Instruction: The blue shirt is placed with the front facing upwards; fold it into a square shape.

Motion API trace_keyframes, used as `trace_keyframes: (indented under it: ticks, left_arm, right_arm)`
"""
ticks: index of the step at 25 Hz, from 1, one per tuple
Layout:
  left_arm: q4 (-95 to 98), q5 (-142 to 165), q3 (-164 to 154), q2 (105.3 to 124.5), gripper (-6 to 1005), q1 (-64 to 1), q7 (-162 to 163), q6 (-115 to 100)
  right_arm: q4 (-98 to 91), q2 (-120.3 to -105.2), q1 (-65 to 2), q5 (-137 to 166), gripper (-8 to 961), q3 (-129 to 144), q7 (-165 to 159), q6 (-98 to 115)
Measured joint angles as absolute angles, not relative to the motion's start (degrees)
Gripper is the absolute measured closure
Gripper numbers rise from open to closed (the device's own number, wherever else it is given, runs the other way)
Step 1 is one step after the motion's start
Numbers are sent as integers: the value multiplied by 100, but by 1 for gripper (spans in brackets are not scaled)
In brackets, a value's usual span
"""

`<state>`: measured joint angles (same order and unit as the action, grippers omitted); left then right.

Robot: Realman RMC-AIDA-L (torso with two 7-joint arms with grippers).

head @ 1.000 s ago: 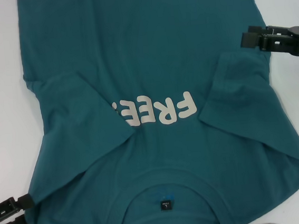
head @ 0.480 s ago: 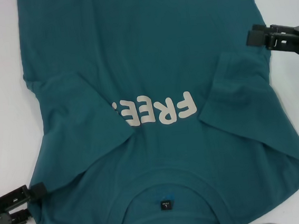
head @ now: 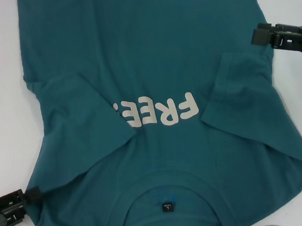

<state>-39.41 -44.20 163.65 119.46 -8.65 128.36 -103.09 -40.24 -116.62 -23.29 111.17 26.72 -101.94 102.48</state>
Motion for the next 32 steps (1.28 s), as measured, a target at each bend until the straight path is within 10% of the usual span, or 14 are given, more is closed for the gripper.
trace_keyframes:
  ticks: [18,32]
  left_arm:
    - [-3846,-4726,16461,11893,935,-948,12138,-11255]
    - [-3880,-4577,16375,11848,962,-1008,12111,-10780]
  right_arm:
    - [-4031,-11601,-2338,11382,37,2712,-10417,10168]
    - [-4176,-10529,-2558,13967,37,2740,-12373,10584]
